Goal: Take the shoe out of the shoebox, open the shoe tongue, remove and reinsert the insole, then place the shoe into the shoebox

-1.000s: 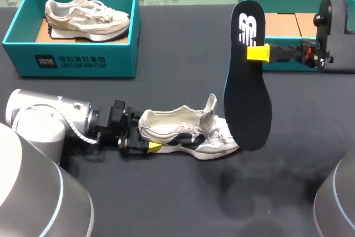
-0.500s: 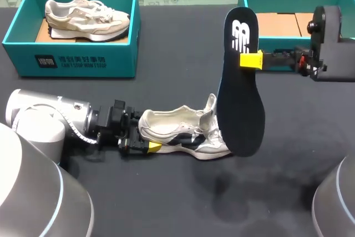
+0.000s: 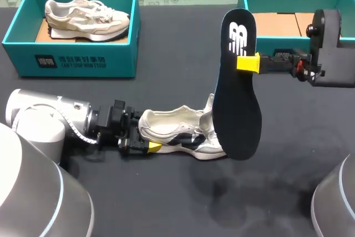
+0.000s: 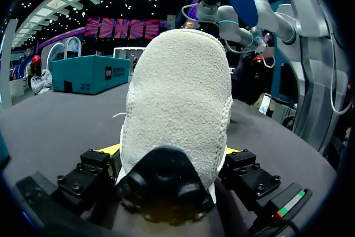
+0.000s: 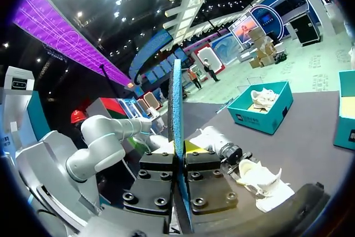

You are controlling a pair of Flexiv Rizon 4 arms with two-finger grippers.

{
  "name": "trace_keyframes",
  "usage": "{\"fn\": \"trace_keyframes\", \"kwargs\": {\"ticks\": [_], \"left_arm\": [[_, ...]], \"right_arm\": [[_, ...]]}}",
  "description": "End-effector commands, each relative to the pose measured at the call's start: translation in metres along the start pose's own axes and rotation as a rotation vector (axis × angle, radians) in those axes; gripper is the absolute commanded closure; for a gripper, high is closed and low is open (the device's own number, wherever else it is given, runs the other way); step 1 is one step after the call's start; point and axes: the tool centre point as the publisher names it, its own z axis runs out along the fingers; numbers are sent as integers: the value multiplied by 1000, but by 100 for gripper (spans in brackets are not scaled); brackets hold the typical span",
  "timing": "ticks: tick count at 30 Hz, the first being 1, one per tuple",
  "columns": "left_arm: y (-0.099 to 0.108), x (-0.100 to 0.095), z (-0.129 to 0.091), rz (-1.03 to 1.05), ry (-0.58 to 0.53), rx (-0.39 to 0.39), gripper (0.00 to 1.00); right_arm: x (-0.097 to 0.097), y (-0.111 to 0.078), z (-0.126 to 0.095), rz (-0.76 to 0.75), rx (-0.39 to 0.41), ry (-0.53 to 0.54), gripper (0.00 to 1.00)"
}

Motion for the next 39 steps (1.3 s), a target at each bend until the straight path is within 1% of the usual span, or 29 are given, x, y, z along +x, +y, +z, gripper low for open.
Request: {"fn": "trace_keyframes", "kwargs": {"ticks": [1, 2, 4, 10, 17, 21, 25, 39], "left_arm": [[-1, -3, -3, 4, 6, 3, 25], [-1, -4, -4, 9, 4, 0, 0], [-3, -5, -7, 13, -2, -4, 0], [-3, -6, -15, 28, -14, -60, 0], [-4, -3, -21, 44, -7, -156, 0], [-4, -4, -28, 67, -14, -243, 0], [-4, -6, -37, 149, -16, -398, 0], [-4, -6, -37, 149, -16, -398, 0]], "right_arm": [[5, -5, -2, 2, -7, -11, 100], [5, -5, -2, 2, -7, -11, 100], [5, -5, -2, 2, -7, -11, 100], [5, -5, -2, 2, -7, -11, 100], [5, -5, -2, 2, -7, -11, 100], [5, -5, -2, 2, -7, -11, 100], [5, -5, -2, 2, -7, -11, 100], [5, -5, -2, 2, -7, -11, 100]]}}
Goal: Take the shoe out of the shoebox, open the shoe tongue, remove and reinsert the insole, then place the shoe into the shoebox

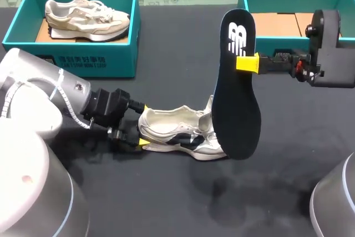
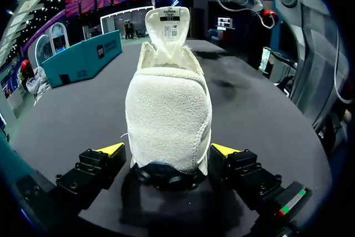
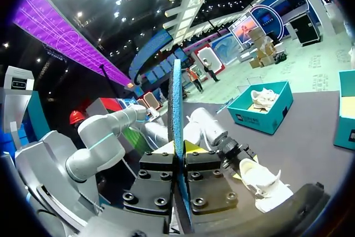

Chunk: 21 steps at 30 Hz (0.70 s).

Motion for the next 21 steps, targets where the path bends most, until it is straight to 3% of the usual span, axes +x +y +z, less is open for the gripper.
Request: {"fn": "trace_keyframes", "kwargs": {"ticks": [1, 6, 7, 9, 10, 21], "left_arm": [[-3, 0, 0, 9, -12, -29, 0], [-13, -14, -15, 18, -43, -205, 0], [-17, -15, -16, 23, -53, -294, 0], [-22, -14, -23, 59, -10, -342, 0], [-25, -13, -23, 89, -40, -421, 0], [-25, -13, -23, 89, -40, -421, 0]], "right_arm": [[5, -5, -3, 1, -6, -9, 100], [5, -5, -3, 1, -6, -9, 100], [5, -5, -3, 1, -6, -9, 100], [5, -5, -3, 1, -6, -9, 100], [5, -5, -3, 1, -6, -9, 100], [5, -5, -3, 1, -6, -9, 100]]}}
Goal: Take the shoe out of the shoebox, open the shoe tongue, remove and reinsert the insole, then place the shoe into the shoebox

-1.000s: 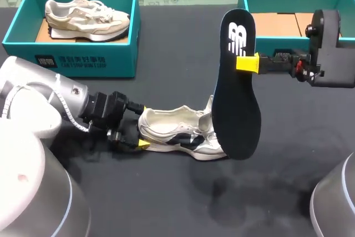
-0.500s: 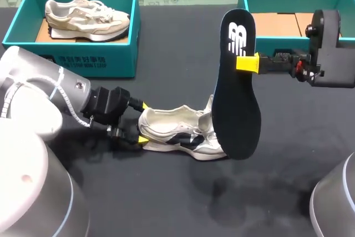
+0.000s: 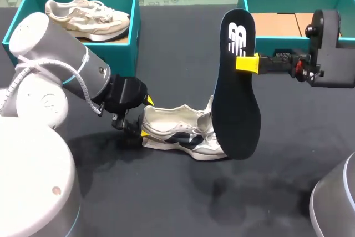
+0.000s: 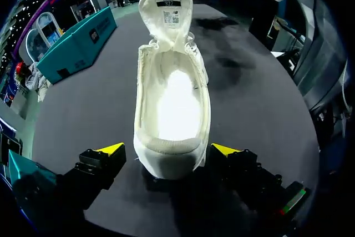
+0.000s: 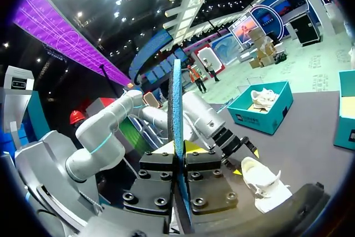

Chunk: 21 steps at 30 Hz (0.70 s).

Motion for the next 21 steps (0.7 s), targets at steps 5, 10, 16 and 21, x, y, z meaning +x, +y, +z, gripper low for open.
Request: {"fn": "trace_keyframes", "kwargs": {"ticks": [5, 10, 16, 21], "left_arm": [[-11, 2, 0, 19, -9, -198, 0], [-19, 6, 0, 33, -33, -314, 0], [-20, 6, 3, 45, -36, -371, 0], [-17, 3, 4, 35, -26, -387, 0]], "right_arm": [[5, -5, -4, 2, -6, -9, 100], [5, -5, -4, 2, -6, -9, 100], [5, -5, -4, 2, -6, -9, 100], [5, -5, -4, 2, -6, -9, 100]]}}
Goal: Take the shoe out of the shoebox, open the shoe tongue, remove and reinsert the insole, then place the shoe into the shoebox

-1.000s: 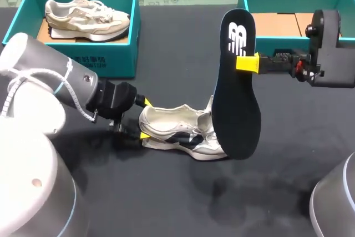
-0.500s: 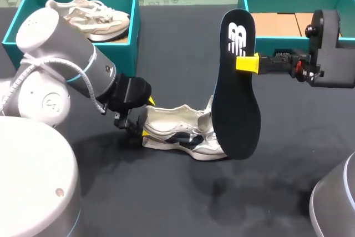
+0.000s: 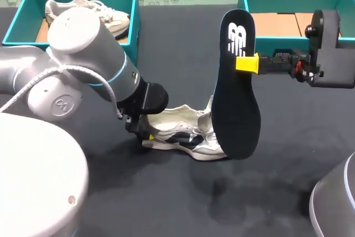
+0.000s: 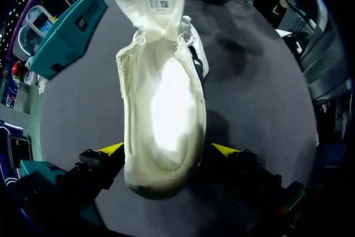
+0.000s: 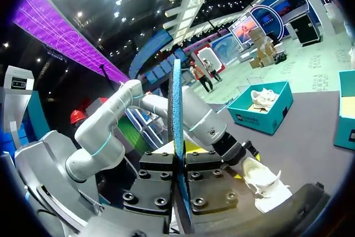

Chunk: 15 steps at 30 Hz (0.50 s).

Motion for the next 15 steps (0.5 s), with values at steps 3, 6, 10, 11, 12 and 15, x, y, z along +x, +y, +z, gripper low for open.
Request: {"fn": "trace_keyframes", "kwargs": {"ticks": [3, 6, 10, 11, 12, 15], "left_arm": [[-3, -5, 2, -1, 11, -137, 0], [-3, -7, -3, 6, 25, -138, 0], [-5, -10, -18, 26, 30, -106, 0], [-6, -12, -23, 27, 31, -93, 0], [-8, -15, -27, 35, 30, -78, 0], [-16, -22, -37, 41, 8, -68, 0]], "right_arm": [[5, -5, -4, 2, -5, -9, 100], [5, -5, -4, 2, -5, -9, 100], [5, -5, -4, 2, -5, -9, 100], [5, -5, -4, 2, -5, -9, 100], [5, -5, -4, 2, -5, -9, 100], [5, -5, -4, 2, -5, -9, 100]]}}
